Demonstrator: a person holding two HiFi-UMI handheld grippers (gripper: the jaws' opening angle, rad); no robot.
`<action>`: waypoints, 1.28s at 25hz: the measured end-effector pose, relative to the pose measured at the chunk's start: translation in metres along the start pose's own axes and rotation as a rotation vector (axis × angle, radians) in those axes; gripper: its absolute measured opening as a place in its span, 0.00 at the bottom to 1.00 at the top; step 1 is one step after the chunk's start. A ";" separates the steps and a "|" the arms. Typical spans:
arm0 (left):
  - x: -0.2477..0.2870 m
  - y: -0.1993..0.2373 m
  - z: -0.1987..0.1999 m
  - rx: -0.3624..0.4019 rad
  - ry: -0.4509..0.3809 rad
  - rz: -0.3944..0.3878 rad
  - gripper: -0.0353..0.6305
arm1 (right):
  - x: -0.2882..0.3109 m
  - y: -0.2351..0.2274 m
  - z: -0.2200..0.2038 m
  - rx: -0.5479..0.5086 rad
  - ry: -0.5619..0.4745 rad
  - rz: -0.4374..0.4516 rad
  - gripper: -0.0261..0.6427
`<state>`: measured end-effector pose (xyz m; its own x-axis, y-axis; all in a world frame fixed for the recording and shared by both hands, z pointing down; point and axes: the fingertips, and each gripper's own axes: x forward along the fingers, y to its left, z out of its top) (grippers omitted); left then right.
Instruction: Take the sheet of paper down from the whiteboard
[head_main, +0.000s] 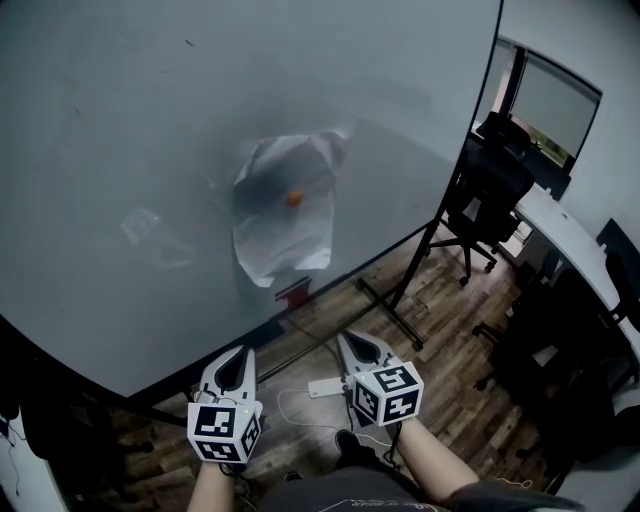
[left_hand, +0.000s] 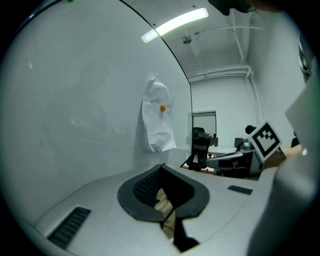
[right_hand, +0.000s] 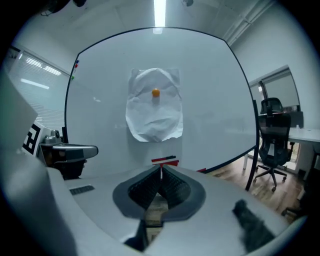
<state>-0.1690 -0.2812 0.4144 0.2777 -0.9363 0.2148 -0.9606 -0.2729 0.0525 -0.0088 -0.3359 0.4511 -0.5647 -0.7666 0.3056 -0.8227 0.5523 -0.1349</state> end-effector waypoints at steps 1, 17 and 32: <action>0.004 0.000 0.004 0.002 -0.005 0.018 0.07 | 0.006 -0.006 0.005 0.000 -0.004 0.017 0.07; 0.053 -0.005 0.024 0.005 -0.009 0.307 0.07 | 0.096 -0.053 0.045 0.003 0.022 0.333 0.08; 0.082 -0.014 0.054 0.043 -0.038 0.435 0.07 | 0.133 -0.042 0.084 0.060 -0.012 0.567 0.23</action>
<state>-0.1324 -0.3656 0.3784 -0.1521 -0.9733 0.1721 -0.9871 0.1408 -0.0758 -0.0543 -0.4886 0.4186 -0.9195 -0.3598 0.1585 -0.3928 0.8590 -0.3284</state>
